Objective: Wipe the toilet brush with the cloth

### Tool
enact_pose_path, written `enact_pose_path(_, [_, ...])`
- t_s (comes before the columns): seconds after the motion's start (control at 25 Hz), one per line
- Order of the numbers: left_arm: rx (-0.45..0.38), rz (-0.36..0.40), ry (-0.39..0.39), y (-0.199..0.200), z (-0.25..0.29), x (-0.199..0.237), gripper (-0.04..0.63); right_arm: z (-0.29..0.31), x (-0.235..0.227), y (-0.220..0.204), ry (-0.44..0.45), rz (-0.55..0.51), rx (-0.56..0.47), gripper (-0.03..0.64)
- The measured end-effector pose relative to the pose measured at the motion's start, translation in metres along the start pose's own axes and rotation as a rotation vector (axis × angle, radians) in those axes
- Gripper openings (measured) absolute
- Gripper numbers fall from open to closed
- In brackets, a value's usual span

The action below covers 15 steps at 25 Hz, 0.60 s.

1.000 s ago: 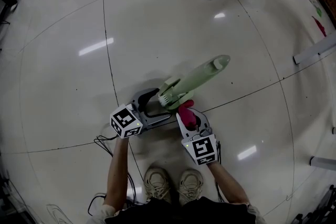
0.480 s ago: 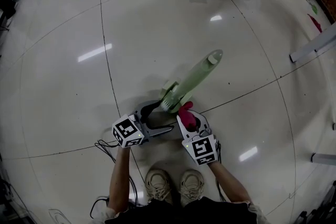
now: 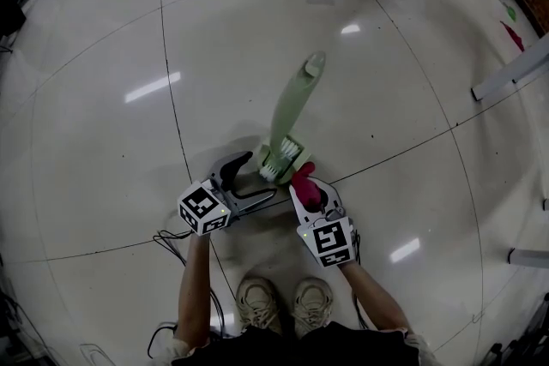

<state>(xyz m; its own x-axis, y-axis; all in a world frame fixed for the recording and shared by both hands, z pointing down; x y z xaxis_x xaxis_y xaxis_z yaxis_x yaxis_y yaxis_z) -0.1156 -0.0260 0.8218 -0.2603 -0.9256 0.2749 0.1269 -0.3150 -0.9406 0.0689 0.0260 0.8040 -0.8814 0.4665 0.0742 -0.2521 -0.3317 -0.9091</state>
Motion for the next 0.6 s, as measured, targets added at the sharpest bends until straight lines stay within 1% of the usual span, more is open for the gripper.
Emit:
enact_pose_path(0.12, [0.038, -0.001, -0.037, 0.002, 0.012, 0.001, 0.407, 0.002, -0.003, 0.000, -0.005, 0.002, 0.002, 0.069])
enact_pose_path(0.24, [0.042, 0.009, -0.039, 0.001, 0.012, -0.004, 0.407, 0.004, -0.009, 0.001, -0.024, 0.009, 0.002, 0.069])
enact_pose_path(0.44, [0.044, 0.018, -0.076, -0.001, 0.021, -0.015, 0.407, 0.005, -0.028, 0.002, -0.092, 0.047, 0.016, 0.069])
enact_pose_path(0.6, [0.039, 0.014, -0.070, -0.001, 0.022, -0.017, 0.407, -0.002, -0.020, -0.002, -0.071, 0.065, 0.021, 0.069])
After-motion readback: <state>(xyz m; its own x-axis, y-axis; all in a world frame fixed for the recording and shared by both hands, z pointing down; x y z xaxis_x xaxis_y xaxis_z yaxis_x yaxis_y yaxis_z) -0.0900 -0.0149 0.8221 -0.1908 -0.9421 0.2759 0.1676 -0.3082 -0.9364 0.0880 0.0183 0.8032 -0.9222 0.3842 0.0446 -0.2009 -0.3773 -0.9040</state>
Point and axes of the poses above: the fingertips, and each gripper's own axes: z forward along the fingers, x to its left, y out of its top, the point moved 9 cm from there along -z, backward along the fingers, and after that the axes turned 10 degrees about -y, right-handed, at the moved point
